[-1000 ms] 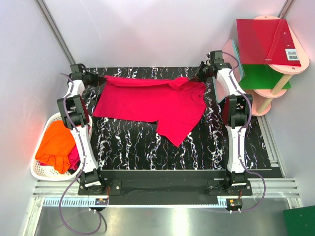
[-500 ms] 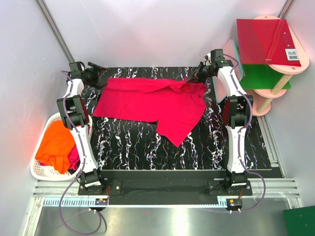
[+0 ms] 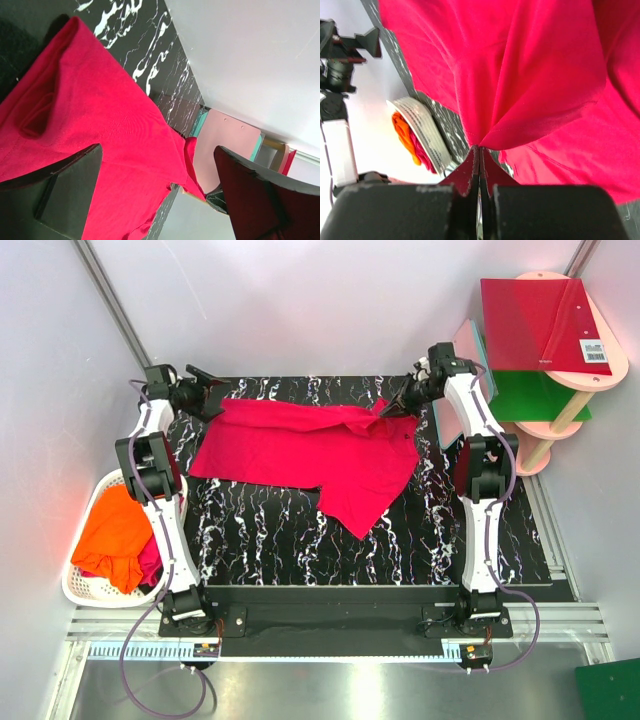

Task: Fold and stack the t-shirts
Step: Fold the flattened tshirt in 1/3 of the way

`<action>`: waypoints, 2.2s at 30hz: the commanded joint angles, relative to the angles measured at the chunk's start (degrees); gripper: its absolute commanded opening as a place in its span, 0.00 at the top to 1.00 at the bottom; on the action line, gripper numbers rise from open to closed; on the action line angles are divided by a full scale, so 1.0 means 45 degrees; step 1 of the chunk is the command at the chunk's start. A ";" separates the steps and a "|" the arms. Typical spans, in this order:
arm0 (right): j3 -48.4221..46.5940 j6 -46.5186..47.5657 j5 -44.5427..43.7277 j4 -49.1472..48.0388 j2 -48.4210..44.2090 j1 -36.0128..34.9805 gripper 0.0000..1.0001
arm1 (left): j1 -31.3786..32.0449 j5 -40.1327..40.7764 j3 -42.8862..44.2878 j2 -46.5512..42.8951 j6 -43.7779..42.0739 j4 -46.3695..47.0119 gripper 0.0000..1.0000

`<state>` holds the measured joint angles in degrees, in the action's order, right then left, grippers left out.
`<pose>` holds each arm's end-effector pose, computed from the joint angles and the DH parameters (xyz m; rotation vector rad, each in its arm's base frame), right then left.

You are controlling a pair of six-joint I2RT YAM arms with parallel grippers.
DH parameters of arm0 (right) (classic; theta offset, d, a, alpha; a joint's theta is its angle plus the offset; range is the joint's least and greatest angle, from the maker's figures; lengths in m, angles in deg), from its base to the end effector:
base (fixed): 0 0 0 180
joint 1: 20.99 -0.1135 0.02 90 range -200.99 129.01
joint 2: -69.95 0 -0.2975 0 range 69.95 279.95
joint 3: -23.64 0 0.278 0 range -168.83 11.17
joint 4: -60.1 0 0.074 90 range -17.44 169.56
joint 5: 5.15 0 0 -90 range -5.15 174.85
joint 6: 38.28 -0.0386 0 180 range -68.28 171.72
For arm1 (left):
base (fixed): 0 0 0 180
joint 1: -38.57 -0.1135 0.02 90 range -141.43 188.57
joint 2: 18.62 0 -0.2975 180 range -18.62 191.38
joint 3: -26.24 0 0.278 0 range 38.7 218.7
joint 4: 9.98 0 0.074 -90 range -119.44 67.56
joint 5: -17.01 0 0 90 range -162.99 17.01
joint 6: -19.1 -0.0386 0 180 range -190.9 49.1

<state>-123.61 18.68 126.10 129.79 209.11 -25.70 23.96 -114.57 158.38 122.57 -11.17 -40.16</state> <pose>0.5653 0.0721 0.2566 0.4071 2.6526 1.1701 0.5929 0.1281 0.1912 -1.0609 2.0859 -1.2268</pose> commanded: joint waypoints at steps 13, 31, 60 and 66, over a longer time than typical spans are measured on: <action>0.5127 0.2556 -0.1022 0.2691 -0.2718 -0.0203 0.23 | 0.0181 -0.0388 -0.0111 -0.0983 -0.0693 -0.0341 0.01; -0.0553 0.1542 -0.0828 0.1129 0.0520 -0.0242 1.00 | 0.2113 -0.1325 0.1804 0.0461 -0.0656 -0.0379 1.00; -0.1980 0.1951 -0.7643 0.0114 0.2650 -0.0613 1.00 | 0.3188 0.6778 0.2491 -0.0259 -0.8154 -0.7646 1.00; -0.3426 0.2048 -0.8230 0.0075 0.3685 -0.0828 1.00 | 0.3735 0.6936 0.2409 -0.0670 -0.7882 -0.7684 1.00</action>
<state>-133.77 26.77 93.23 131.76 222.88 -28.19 39.04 -85.96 168.96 125.26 -45.90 -75.06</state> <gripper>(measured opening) 0.009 0.005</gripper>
